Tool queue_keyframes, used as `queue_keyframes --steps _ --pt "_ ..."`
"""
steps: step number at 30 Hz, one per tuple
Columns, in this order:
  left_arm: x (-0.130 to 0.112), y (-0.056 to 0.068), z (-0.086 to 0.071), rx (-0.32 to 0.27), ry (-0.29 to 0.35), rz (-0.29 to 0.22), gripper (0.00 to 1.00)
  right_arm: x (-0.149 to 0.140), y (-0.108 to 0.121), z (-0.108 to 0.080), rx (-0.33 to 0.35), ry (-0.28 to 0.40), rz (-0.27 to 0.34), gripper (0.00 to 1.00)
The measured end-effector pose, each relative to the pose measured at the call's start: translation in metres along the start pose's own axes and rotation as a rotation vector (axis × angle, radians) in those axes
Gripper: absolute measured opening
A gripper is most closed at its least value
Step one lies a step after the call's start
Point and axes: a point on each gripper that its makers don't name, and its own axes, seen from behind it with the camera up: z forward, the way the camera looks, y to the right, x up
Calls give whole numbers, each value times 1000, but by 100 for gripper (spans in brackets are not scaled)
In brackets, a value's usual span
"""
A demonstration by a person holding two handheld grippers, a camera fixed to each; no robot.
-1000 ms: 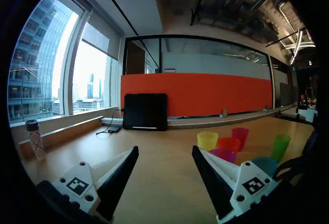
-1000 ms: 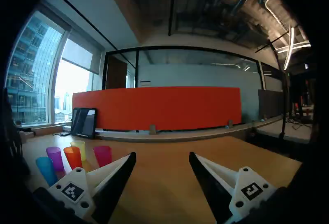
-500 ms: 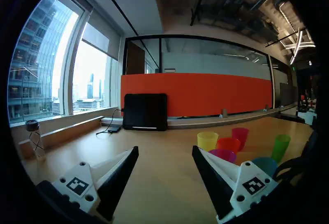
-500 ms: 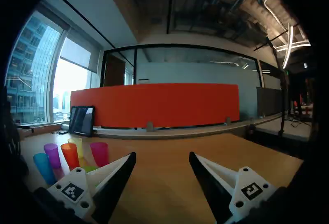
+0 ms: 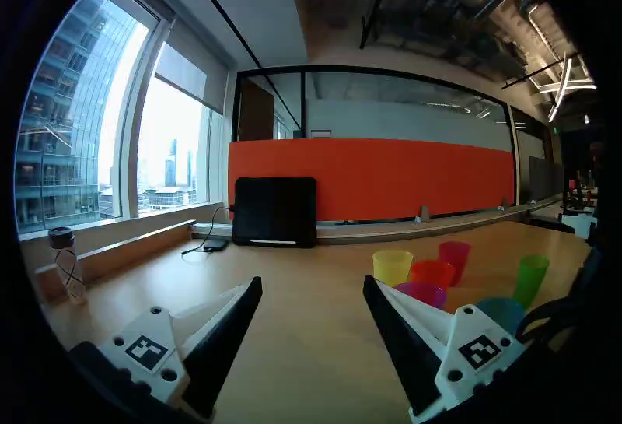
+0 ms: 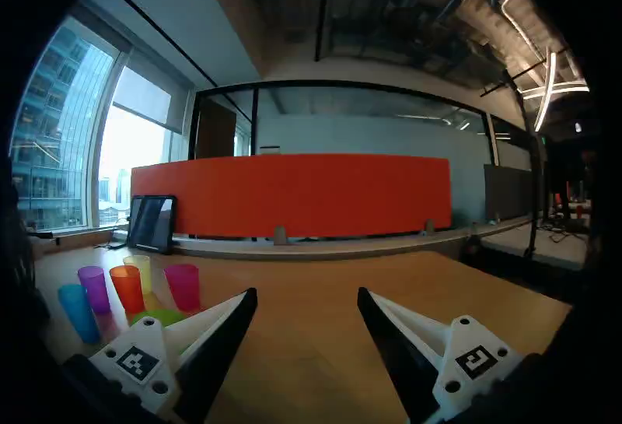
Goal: Pour water
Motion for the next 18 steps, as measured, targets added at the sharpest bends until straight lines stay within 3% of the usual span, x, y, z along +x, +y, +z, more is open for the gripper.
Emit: queue_keyframes --steps 18 --pt "0 -1 0 0 0 0 97 -4 -2 -2 -2 -15 -14 100"
